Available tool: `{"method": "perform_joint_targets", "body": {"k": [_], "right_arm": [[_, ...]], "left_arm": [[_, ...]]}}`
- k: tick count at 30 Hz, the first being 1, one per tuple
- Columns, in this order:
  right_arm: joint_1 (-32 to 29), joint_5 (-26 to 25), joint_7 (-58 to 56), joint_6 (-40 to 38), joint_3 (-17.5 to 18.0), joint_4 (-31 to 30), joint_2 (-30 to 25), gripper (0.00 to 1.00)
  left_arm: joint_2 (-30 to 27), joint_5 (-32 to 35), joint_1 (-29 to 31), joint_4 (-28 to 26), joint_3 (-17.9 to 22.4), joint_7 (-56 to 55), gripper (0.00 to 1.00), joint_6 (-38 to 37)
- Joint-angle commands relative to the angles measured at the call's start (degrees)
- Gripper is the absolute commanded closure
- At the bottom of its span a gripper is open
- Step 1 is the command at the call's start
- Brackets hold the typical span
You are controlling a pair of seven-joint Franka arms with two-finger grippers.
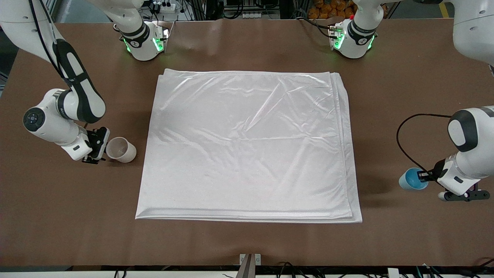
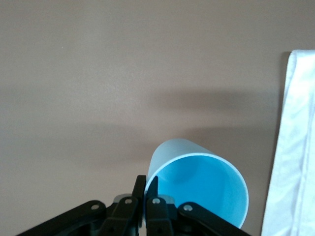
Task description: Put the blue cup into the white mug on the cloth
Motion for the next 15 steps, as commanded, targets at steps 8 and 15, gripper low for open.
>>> {"method": "perform_joint_targets", "body": {"k": [8, 15], "right_arm": [[-0.6, 1.1, -1.5, 0.2, 0.2, 2.7, 0.7, 1.00], [-0.1, 1.0, -1.7, -0.5, 0.1, 4.1, 0.4, 1.00]], "left_arm": [[-4.6, -1.1, -0.2, -0.8, -0.8, -0.9, 1.00, -5.8], [-6.2, -1.1, -0.2, -0.8, -1.2, -0.9, 1.00, -8.8]]}}
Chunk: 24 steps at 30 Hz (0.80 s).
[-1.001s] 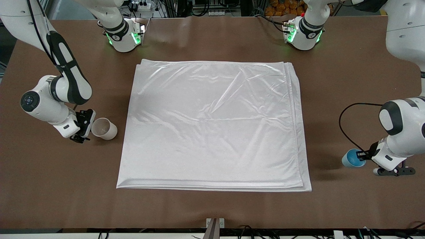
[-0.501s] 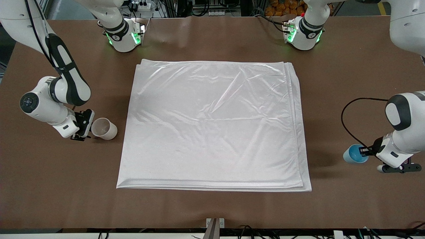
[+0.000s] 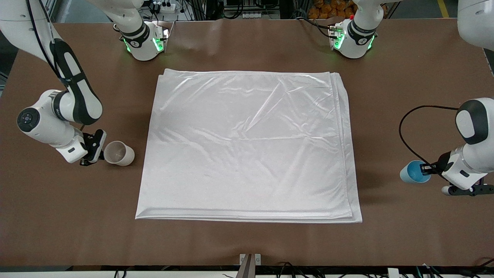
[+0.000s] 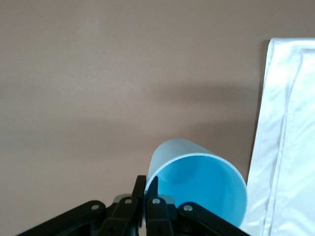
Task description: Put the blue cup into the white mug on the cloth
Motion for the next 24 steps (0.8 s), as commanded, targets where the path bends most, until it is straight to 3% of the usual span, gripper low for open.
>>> {"method": "perform_joint_targets", "body": {"k": [1, 6, 13, 24], "right_arm": [[-0.1, 0.9, -1.8, -0.6, 0.2, 1.8, 0.2, 1.00], [-2.5, 0.9, -5.2, -1.3, 0.3, 2.3, -1.2, 1.00], [-2.9, 1.2, -5.5, -10.6, 0.3, 7.3, -3.7, 1.00], [4.4, 1.3, -3.1, -15.5, 1.3, 14.6, -3.8, 1.00]], "left_arm": [[-2.6, -1.1, 0.0, -0.8, -0.5, -0.6, 1.00, -2.8], [-3.6, -1.1, 0.0, -0.8, -0.7, -0.6, 1.00, -4.3], [-4.5, -1.1, 0.0, -0.8, -0.8, -0.6, 1.00, -5.2], [-4.7, -0.9, 0.0, 1.3, -2.9, -4.6, 1.00, -8.1]]}}
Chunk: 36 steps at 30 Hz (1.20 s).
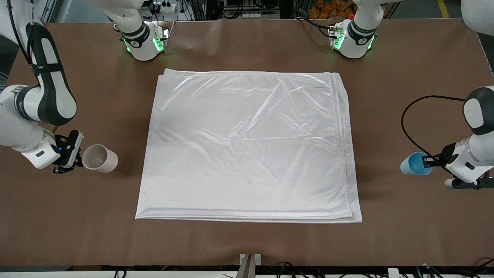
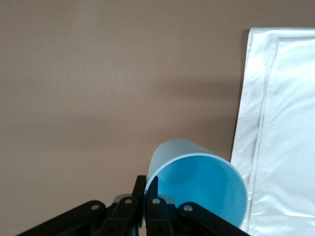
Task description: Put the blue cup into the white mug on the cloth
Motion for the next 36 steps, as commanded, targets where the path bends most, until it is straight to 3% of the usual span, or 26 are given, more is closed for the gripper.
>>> {"method": "perform_joint_targets", "body": {"k": [1, 5, 18, 24, 36], "right_arm": [[5.1, 1.1, 1.9, -3.9, 0.4, 3.2, 0.0, 1.00], [6.6, 1.5, 4.0, -5.1, 1.2, 3.9, 0.5, 1.00], [20.4, 1.1, 16.0, -4.8, 1.6, 3.7, 1.3, 1.00], [27.3, 0.5, 20.6, -2.4, 1.5, 4.6, 4.5, 1.00], [38.2, 0.2, 30.8, 2.8, 1.4, 4.8, 8.4, 1.00]], "left_arm": [[-1.1, -0.9, 0.0, 0.9, -1.9, -4.1, 1.00, -2.6], [-1.1, -0.9, 0.0, 1.0, -2.7, -5.1, 1.00, -2.8], [-1.1, 0.0, -0.1, 1.1, -7.8, -14.5, 1.00, -3.1], [-1.1, 0.0, -0.5, 1.1, -10.0, -18.7, 1.00, -3.1], [-1.1, 0.2, -5.1, 1.2, -10.1, -26.0, 1.00, -3.1]]}}
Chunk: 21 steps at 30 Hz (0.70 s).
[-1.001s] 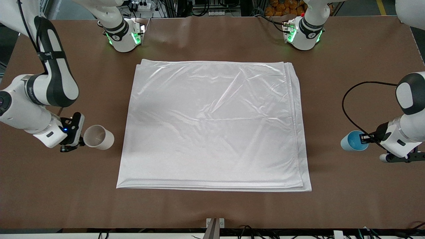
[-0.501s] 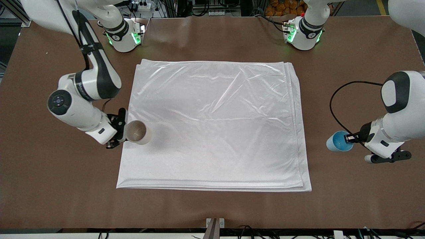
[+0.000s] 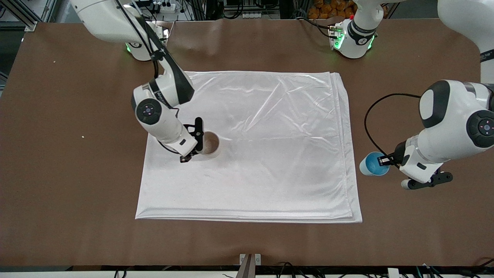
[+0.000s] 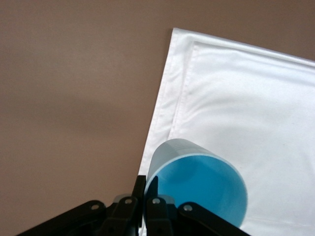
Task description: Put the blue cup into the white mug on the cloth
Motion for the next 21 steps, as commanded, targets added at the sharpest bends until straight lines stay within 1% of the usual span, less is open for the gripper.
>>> {"method": "perform_joint_targets", "body": {"k": [1, 8, 16, 21], "right_arm": [[4.6, -0.5, 4.2, 0.5, -0.5, 1.8, 1.5, 1.00], [7.4, -0.8, 5.5, 1.8, -0.6, 2.0, 2.4, 1.00], [9.6, -1.4, 7.8, 8.8, -0.7, 2.0, 6.2, 1.00], [10.3, -3.3, 10.4, 9.0, -0.7, 2.0, 6.6, 1.00]], "left_arm": [[-0.6, 0.2, -1.6, 0.4, 0.0, -3.3, 1.00, -1.1], [-0.4, 0.1, -4.5, 0.4, 0.1, -3.4, 1.00, -1.1], [-0.1, 0.1, -9.1, 0.4, 0.2, -5.2, 1.00, -1.0], [0.3, 0.1, -11.3, 0.3, 0.4, -8.1, 1.00, -0.5]]}}
